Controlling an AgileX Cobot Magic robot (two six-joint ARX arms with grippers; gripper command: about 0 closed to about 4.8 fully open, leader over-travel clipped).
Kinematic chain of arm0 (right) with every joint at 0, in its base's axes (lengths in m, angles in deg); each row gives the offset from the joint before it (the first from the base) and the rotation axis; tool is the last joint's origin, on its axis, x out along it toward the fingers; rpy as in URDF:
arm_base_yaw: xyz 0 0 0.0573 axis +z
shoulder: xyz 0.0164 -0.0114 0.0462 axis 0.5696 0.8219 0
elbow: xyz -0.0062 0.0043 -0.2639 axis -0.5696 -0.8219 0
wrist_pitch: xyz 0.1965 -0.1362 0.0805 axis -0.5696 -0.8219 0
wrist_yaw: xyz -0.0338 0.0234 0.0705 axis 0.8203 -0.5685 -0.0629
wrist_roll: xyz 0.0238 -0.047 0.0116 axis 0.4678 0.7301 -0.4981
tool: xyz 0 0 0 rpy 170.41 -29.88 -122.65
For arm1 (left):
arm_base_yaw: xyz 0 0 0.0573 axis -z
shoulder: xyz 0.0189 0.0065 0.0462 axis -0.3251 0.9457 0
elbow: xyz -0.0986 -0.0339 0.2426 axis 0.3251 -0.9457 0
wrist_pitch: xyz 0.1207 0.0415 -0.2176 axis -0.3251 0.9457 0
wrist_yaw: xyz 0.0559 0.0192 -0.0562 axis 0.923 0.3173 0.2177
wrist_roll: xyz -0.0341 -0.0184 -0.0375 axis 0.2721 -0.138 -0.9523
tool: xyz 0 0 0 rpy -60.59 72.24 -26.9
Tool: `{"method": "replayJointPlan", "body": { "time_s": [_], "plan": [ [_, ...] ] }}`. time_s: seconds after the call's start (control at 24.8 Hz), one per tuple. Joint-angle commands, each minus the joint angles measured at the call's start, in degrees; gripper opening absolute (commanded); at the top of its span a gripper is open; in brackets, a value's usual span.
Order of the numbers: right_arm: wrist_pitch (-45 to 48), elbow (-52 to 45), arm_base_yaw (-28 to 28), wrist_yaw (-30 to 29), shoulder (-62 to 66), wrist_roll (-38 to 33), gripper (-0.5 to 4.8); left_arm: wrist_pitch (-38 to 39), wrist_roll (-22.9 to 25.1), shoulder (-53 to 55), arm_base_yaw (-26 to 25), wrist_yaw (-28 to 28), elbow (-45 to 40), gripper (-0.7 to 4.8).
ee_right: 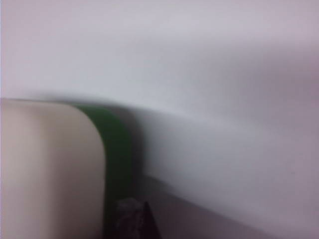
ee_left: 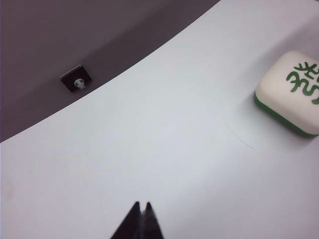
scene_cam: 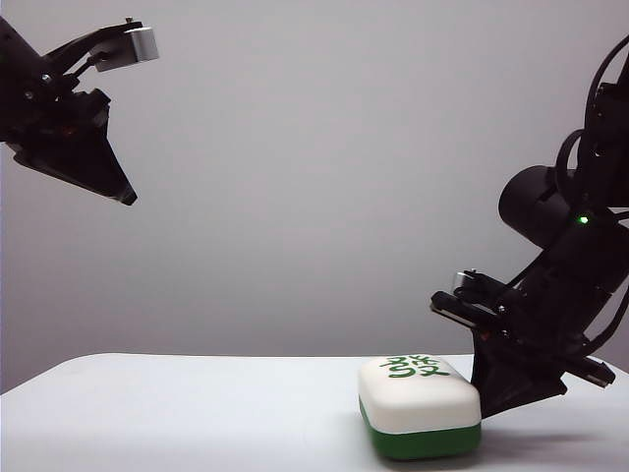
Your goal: Move the foam mahjong from the right side of the table to the left side of the table.
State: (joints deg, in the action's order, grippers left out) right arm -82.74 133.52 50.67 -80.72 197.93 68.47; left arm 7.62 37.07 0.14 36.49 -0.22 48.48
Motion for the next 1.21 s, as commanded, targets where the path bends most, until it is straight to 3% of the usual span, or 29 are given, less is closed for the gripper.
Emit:
{"method": "replayJointPlan", "body": {
  "time_s": [0.04, 0.24, 0.4, 0.73, 0.85, 0.97, 1.05, 1.21],
  "plan": [
    [-0.66, 0.33, 1.05, -2.82, -0.59, -2.10, -0.09, -0.04, 0.02, -0.13, 0.04, -0.52, 0.24, -0.05],
    [-0.70, 2.86, 5.88, -2.86, -0.52, -2.40, -0.09, 0.26, 0.02, -0.15, 0.04, -0.50, 0.24, -0.05],
    [-1.14, 5.46, 8.72, 1.44, -0.22, -2.60, -0.09, 3.93, 0.07, -0.17, 0.04, -0.28, 0.24, -0.05],
    [-3.58, 5.99, 8.72, 2.71, -0.11, -2.08, -0.08, 8.28, -0.02, -0.28, 0.04, 0.09, 0.26, -0.05],
    [-5.18, 6.99, 8.46, 2.71, -0.48, -2.03, 0.65, 8.70, -0.02, -0.31, 0.02, 0.13, 0.55, -0.05],
    [-9.57, 8.85, 8.72, 2.60, -0.48, 0.33, 0.66, 8.98, -0.15, -0.37, 0.04, -0.04, 0.87, -0.05],
    [-9.81, 9.25, 8.28, 2.91, -0.66, 0.50, 1.65, 9.57, -0.20, -0.50, 0.02, 0.00, 0.87, -0.05],
    [-12.28, 11.04, 7.80, 2.58, -1.20, 1.40, 1.72, 9.57, -0.20, -0.55, 0.02, -0.02, 0.87, -0.05]
  ]
}}
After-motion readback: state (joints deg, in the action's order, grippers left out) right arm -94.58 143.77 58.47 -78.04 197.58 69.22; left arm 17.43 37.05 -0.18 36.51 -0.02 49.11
